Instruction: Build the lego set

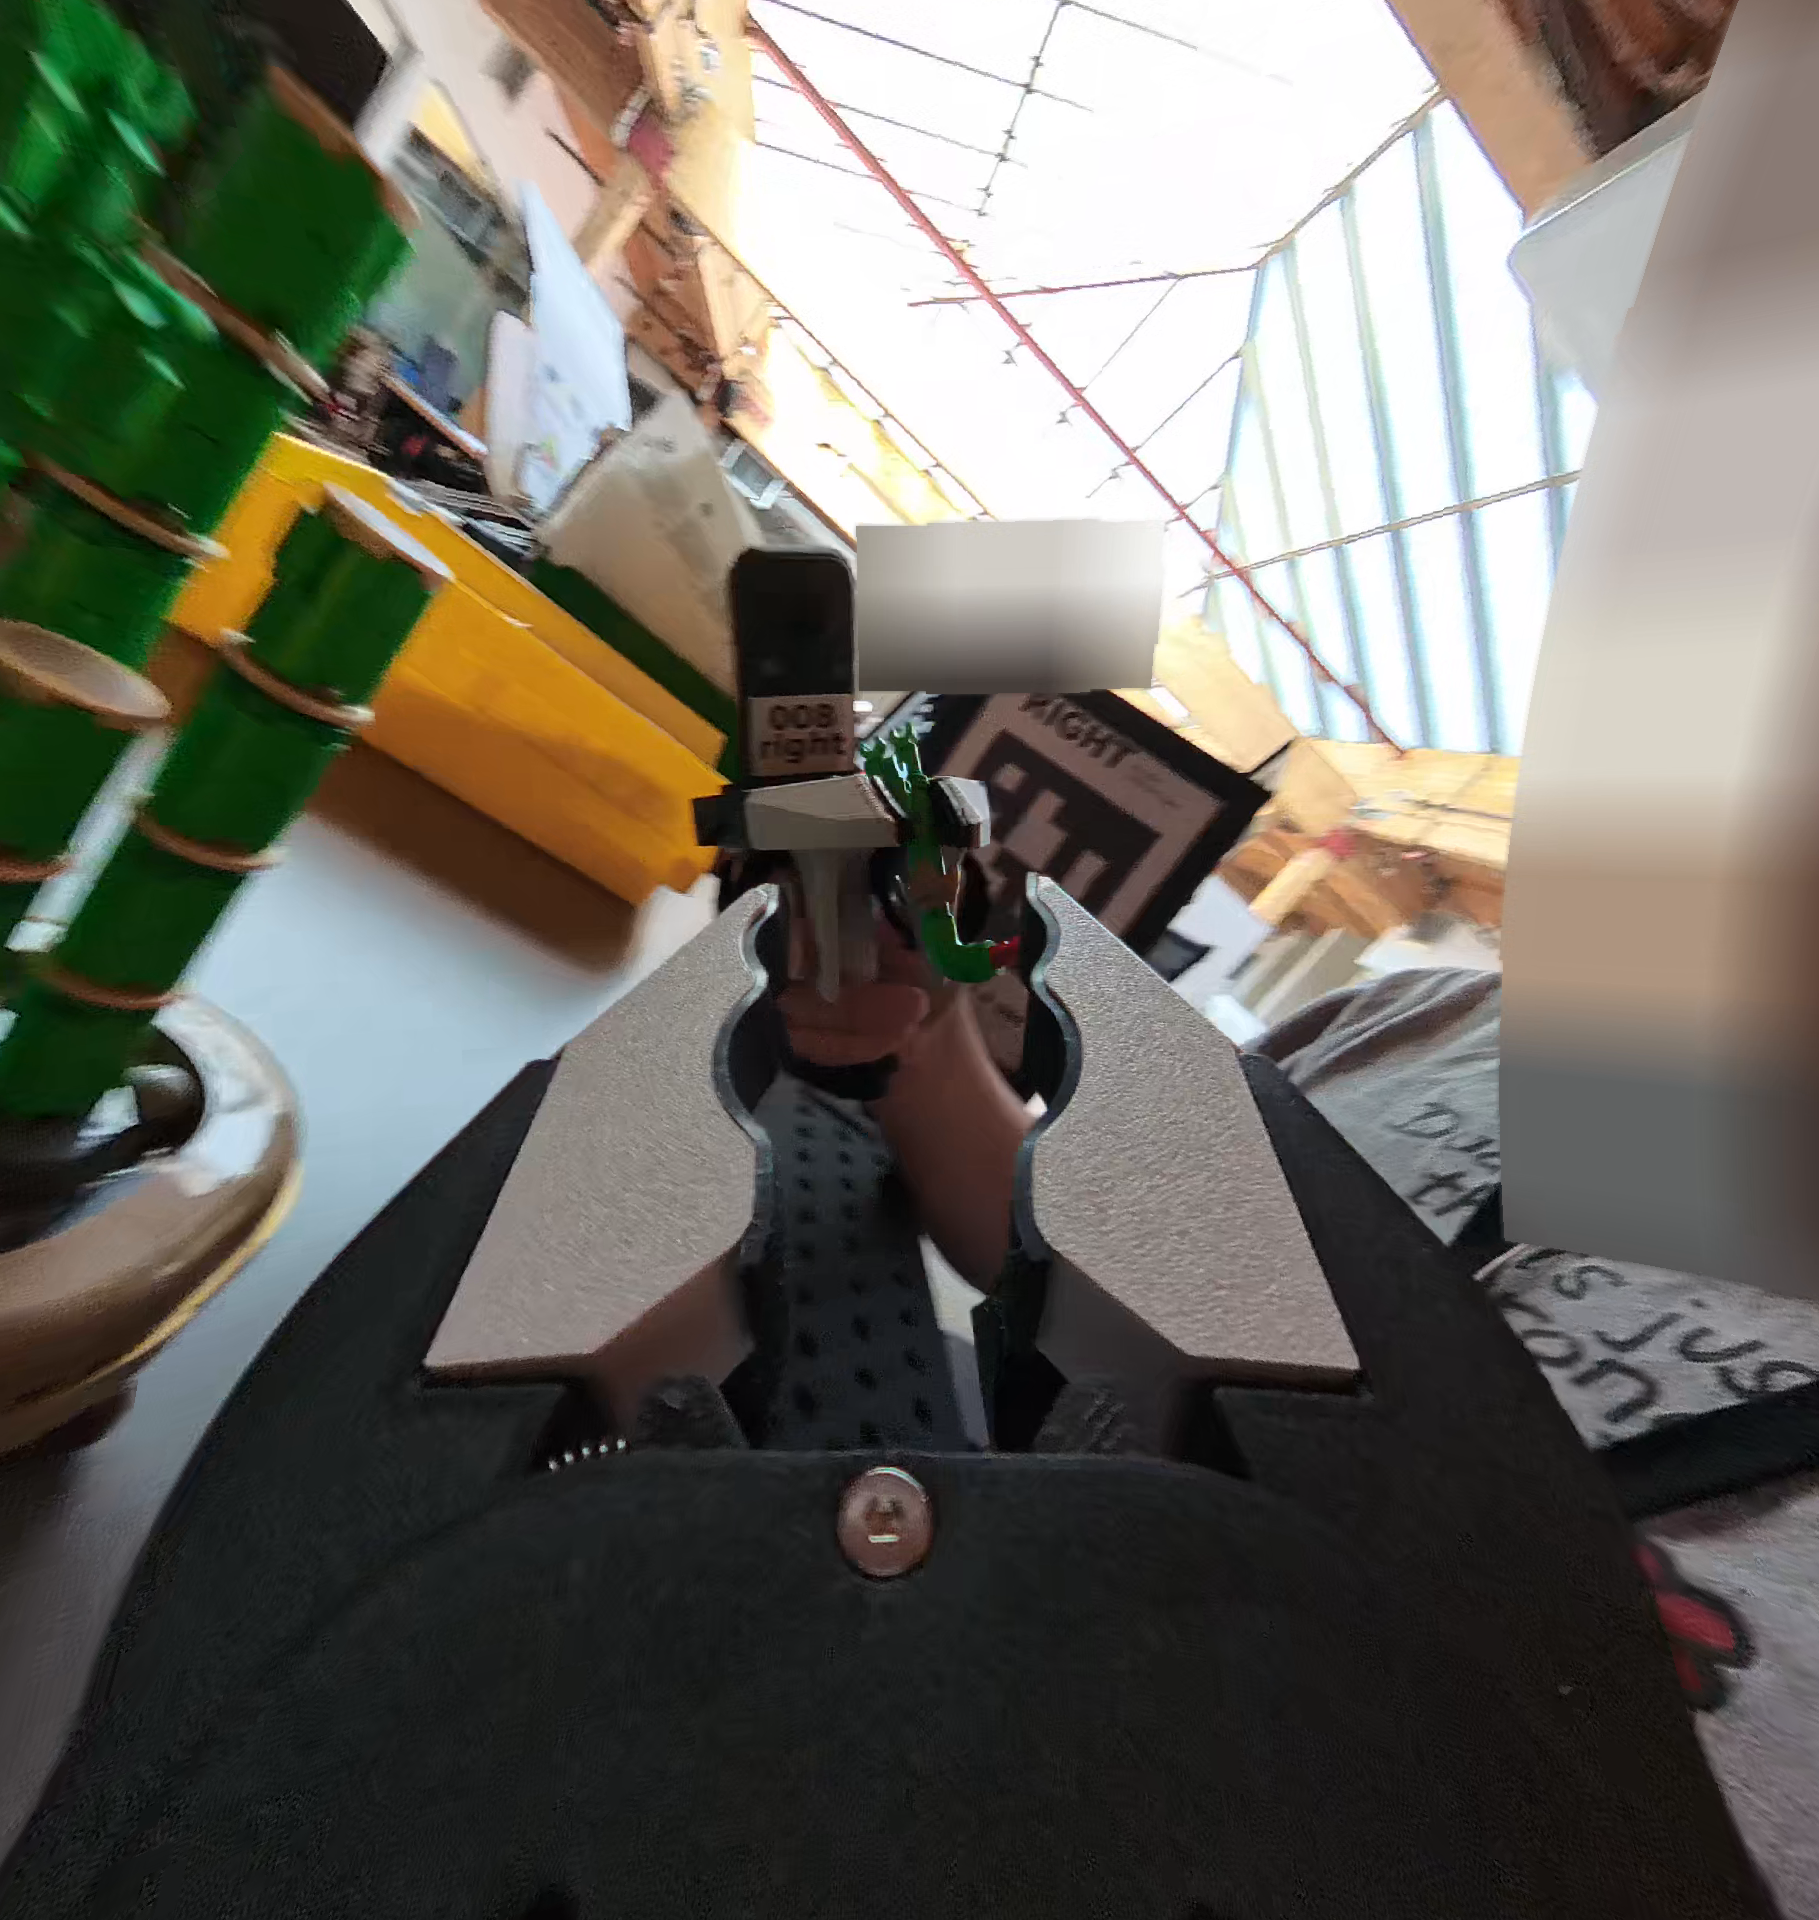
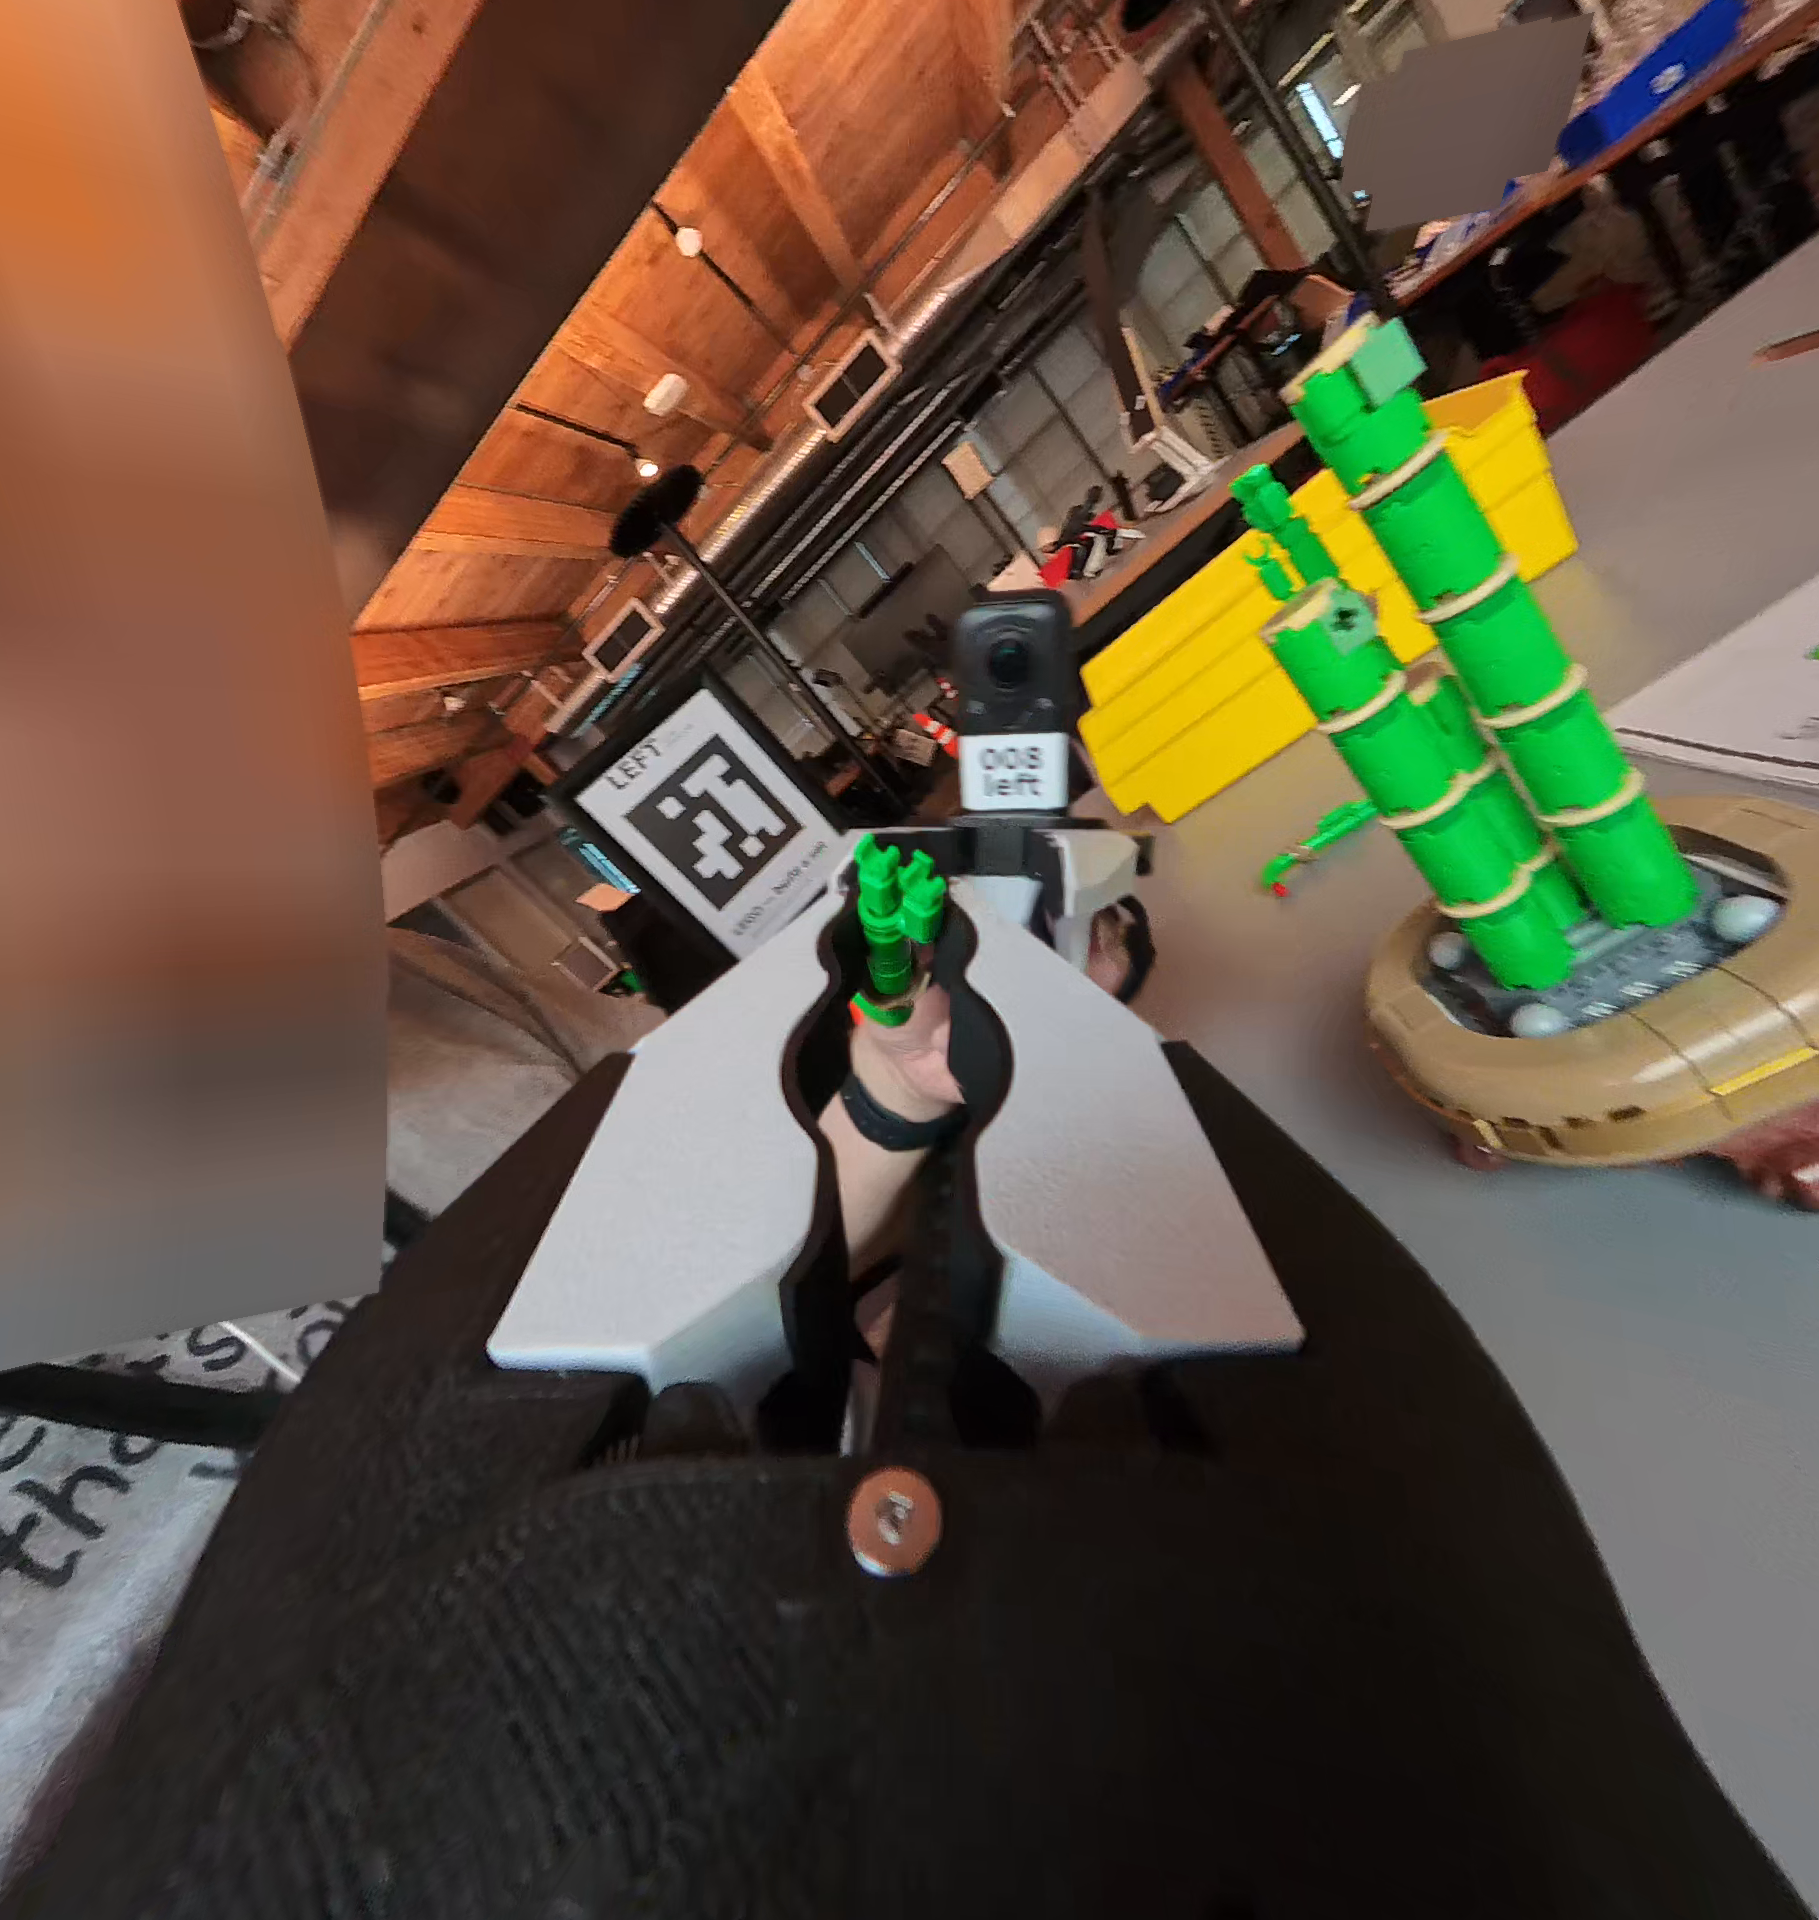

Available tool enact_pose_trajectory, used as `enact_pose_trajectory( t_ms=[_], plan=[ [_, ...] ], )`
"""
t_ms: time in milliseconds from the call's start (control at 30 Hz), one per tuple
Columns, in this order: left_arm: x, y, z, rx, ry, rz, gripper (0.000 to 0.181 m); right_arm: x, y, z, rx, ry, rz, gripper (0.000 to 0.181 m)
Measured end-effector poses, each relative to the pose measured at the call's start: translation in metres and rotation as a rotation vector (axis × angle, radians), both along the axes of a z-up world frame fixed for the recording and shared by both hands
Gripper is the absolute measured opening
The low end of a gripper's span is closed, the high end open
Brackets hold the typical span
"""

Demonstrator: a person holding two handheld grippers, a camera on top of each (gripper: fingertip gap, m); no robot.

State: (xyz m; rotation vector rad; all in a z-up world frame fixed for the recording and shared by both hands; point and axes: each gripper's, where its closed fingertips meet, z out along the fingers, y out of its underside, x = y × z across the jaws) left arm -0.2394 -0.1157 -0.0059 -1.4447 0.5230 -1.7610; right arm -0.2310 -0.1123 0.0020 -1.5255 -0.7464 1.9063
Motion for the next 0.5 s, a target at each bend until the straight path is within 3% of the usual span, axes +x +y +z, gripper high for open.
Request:
enact_pose_trajectory(
  t_ms=[33, 133, 233, 500],
  plan=[
    [-0.005, 0.003, -0.003, 0.031, 0.047, 0.052, 0.043, 0.000, 0.004, -0.003, 0.013, -0.025, -0.030, 0.011],
    [-0.017, 0.012, -0.014, 0.154, 0.247, 0.213, 0.045, 0.000, 0.016, -0.013, 0.057, -0.119, -0.126, 0.011],
    [-0.018, 0.011, -0.023, 0.246, 0.399, 0.269, 0.039, -0.002, 0.023, -0.015, 0.092, -0.179, -0.186, 0.011],
    [-0.014, 0.019, -0.030, 0.291, 0.476, 0.307, 0.024, -0.018, 0.027, -0.010, 0.122, -0.272, -0.202, 0.011]
  ],
)
